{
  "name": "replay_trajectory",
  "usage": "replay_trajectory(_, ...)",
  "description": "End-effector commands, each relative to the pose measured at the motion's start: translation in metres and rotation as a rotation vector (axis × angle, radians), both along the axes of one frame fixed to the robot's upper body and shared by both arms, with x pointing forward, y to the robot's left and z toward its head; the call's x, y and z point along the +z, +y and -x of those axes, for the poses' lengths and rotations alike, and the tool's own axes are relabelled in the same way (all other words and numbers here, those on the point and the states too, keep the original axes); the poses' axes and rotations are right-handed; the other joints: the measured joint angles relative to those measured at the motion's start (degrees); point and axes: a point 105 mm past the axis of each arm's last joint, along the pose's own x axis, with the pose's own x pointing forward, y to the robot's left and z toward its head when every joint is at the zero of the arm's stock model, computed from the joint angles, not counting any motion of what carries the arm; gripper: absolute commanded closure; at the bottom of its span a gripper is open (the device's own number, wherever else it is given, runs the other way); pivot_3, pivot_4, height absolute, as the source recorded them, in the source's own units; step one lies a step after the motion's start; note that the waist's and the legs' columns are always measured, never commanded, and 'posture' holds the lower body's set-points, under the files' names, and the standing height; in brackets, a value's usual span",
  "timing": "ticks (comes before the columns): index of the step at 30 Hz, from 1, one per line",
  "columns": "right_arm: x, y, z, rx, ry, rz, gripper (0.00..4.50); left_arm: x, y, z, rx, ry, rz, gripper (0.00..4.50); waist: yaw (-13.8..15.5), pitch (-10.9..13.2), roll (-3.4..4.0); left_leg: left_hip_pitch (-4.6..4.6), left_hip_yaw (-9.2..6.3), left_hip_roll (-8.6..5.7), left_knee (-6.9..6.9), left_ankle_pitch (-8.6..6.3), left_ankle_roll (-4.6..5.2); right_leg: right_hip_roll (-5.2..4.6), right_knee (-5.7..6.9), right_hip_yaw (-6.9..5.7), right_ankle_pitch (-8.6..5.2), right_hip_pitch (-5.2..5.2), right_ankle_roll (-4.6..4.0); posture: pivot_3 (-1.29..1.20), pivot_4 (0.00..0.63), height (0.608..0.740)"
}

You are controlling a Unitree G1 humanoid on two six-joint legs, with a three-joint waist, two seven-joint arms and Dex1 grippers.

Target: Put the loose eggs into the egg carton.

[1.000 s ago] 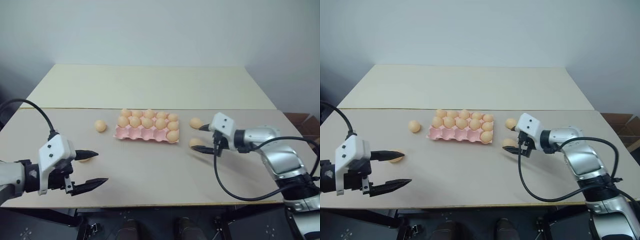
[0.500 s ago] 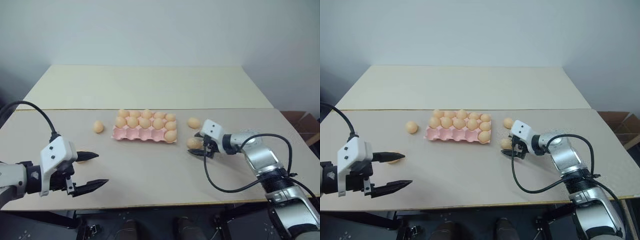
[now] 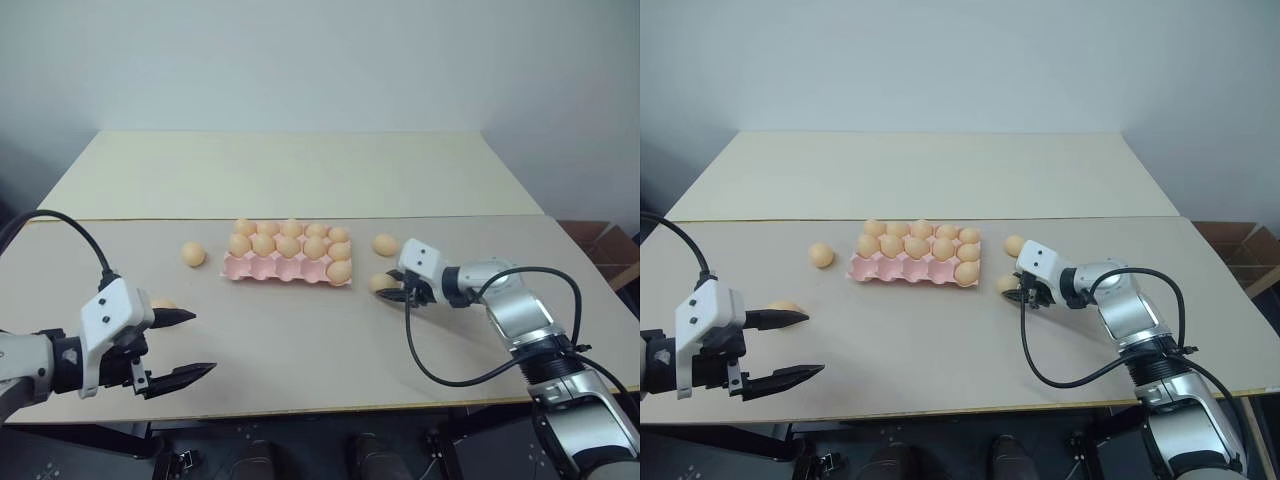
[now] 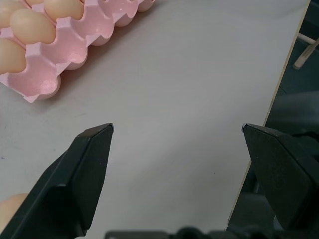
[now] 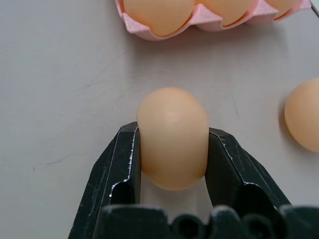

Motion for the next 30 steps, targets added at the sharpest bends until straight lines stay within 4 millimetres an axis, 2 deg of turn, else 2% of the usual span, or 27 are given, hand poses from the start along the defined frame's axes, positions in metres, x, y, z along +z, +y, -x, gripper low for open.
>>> replay_trajectory(1,0.051,0.016,-0.004,0.036,-0.16,-0.076,2.64,0.01,0.001,0.001,0.001,-0.064,-0.03,0.0,-0.2,0.0,0.01,0.0,0.0,0.01,0.0,0.0,0.0,0.01,0.01,0.01,0.0,-0.01,0.0,0.0,0.15,0.74)
replay_trajectory(6,0.08,0.047,-0.006,0.089,-0.251,-0.129,2.64,0.009,0.004,0.002,0.015,-0.065,-0.036,0.0,-0.2,0.0,0.01,0.01,0.0,0.03,0.0,0.0,0.0,0.04,0.03,0.0,0.0,-0.02,0.0,0.0,0.15,0.74)
replay_trajectory(9,0.086,0.067,-0.004,0.143,-0.266,-0.167,2.64,0.009,0.005,0.003,0.021,-0.066,-0.038,0.0,-0.1,0.0,0.01,-0.01,-0.01,0.03,-0.01,0.0,0.0,0.02,0.02,-0.02,0.0,-0.02,0.0,0.0,0.15,0.74)
replay_trajectory(15,0.072,0.096,-0.008,0.171,-0.247,-0.169,2.64,0.008,0.005,0.006,0.03,-0.065,-0.04,0.0,0.0,0.0,0.02,0.0,0.0,0.03,-0.01,0.0,0.0,0.0,0.02,-0.02,0.01,-0.01,-0.03,0.0,0.15,0.74)
replay_trajectory(21,0.058,0.107,-0.013,0.158,-0.234,-0.153,2.64,0.006,0.004,0.007,0.037,-0.062,-0.038,0.0,-0.1,0.0,0.02,-0.02,0.0,0.03,-0.01,0.0,0.0,0.0,0.02,-0.03,0.02,-0.02,-0.05,0.0,0.15,0.74)
replay_trajectory(24,0.056,0.106,-0.016,0.142,-0.234,-0.17,1.93,0.005,0.005,0.007,0.04,-0.059,-0.039,0.0,-0.1,0.0,0.02,-0.02,-0.01,0.03,-0.01,0.0,0.0,0.01,0.02,-0.03,0.02,-0.03,-0.04,0.0,0.15,0.74)
replay_trajectory(27,0.055,0.105,-0.016,0.144,-0.226,-0.174,0.89,0.005,0.006,0.007,0.043,-0.056,-0.039,0.0,-0.1,0.0,0.03,-0.02,-0.01,0.03,-0.01,0.0,0.0,0.01,0.02,-0.03,0.02,-0.03,-0.04,0.0,0.15,0.74)
replay_trajectory(28,0.055,0.105,-0.015,0.148,-0.226,-0.176,0.85,0.005,0.006,0.006,0.043,-0.057,-0.04,0.0,-0.1,0.0,0.03,-0.02,-0.01,0.03,-0.01,0.0,0.0,0.01,0.02,-0.03,0.02,-0.03,-0.04,0.0,0.15,0.74)
replay_trajectory(30,0.057,0.104,-0.014,0.15,-0.226,-0.183,0.31,0.005,0.006,0.005,0.042,-0.061,-0.041,0.0,-0.1,0.0,0.03,-0.01,-0.01,0.04,-0.01,0.0,0.0,0.01,0.03,-0.03,0.02,-0.03,-0.04,0.0,0.15,0.74)
